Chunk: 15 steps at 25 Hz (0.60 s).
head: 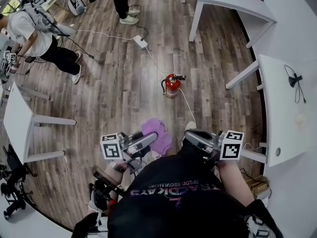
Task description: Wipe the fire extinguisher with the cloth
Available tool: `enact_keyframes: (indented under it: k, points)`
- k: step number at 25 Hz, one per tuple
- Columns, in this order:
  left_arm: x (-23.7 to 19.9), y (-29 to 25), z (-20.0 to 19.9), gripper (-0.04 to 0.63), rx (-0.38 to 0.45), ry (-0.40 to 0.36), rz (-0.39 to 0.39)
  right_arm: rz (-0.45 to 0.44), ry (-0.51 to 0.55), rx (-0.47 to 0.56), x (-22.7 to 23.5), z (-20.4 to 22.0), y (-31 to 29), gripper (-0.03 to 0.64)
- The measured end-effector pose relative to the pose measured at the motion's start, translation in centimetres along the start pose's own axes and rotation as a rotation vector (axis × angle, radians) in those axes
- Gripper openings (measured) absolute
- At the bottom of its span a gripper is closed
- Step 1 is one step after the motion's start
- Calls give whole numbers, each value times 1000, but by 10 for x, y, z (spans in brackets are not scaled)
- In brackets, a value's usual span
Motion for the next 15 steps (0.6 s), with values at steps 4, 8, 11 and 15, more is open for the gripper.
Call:
enact_keyframes:
  k: [4,8,11,15]
  points:
    - [-17,-38,-25,71,16,-2,-41,-18,-14,-38,30,-43,11,3]
    - [-31,-78,-48,71,26,-6,-79,-33,-42,-80,61,-81,30,3]
    - [-45,-109,-62,71,29,-6,-117,-55,-61,-106,85,-108,44,3]
    - [-66,-142,-74,71,32,-5,-157,-70,-77,-129,115,-131,61,3]
Point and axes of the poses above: the fingertips, and each gripper's own axes: y backward along the fingers, x to its right, z out of its underside, the point moved 9 cm from there along y, backward along the fingers, and after that the axes turned 1 degree about -x, right-handed, at the moved point
